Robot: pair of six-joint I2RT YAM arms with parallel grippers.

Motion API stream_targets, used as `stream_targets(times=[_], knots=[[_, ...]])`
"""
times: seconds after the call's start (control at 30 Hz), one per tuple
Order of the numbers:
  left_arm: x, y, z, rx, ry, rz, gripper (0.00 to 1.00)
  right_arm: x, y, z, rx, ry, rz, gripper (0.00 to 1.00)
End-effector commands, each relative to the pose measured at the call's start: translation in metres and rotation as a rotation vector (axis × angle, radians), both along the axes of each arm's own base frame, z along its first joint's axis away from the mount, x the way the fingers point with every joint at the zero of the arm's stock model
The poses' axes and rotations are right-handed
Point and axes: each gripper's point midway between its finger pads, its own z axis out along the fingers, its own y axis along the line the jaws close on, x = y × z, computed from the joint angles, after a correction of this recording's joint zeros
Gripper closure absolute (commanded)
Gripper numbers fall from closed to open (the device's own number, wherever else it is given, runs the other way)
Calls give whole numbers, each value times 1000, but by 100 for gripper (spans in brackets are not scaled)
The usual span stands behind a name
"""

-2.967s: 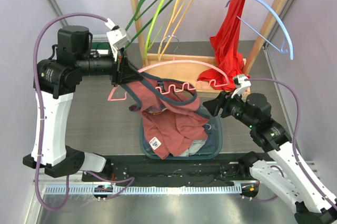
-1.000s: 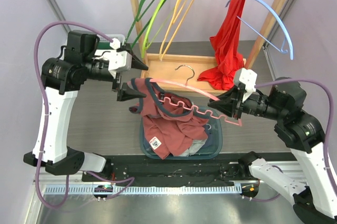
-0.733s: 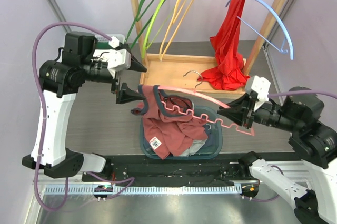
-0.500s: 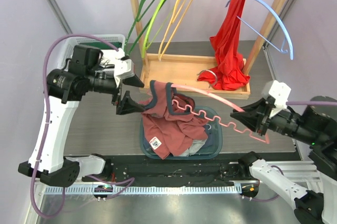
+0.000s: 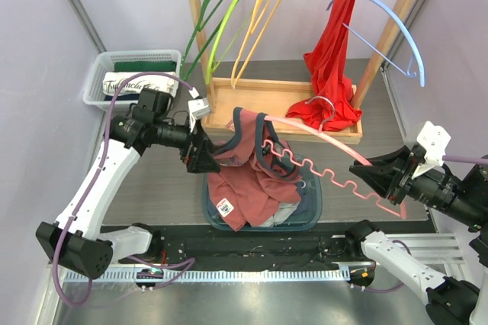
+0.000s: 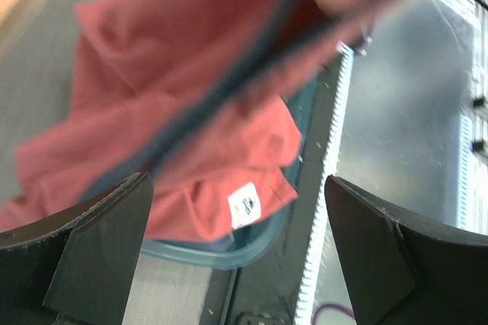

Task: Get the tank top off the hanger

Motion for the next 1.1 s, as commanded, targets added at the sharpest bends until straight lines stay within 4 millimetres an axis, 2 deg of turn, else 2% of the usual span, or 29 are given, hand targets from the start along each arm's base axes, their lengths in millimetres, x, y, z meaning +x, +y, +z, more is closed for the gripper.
stream_targets(times=[0.0,0.2,0.43,0.63,0.73,0.77,0.8,0.87,1.07], knots=[[35,-15,40,-133,-127,109,0,-1,14,23,75,-41,64,99],[39,-24,45,-196,-122,104,0,-5,27,27,96,-51,147,99],[9,-33,43,-266,-31,-19,1,1,32,33,112,-64,157,99],[-15,-32,47,-316,18,-123,13,6,32,33,111,-66,140,99],[-17,-32,48,-318,10,-127,43,9,32,32,110,-59,132,99],[-17,-32,48,-318,4,-125,65,9,32,32,110,-56,132,99],[-14,-32,47,-312,-2,-110,82,9,32,32,109,-55,129,99],[-12,-31,47,-306,-6,-98,100,9,30,33,112,-57,120,99],[3,-27,47,-279,-21,-9,100,9,21,31,106,-42,66,99]])
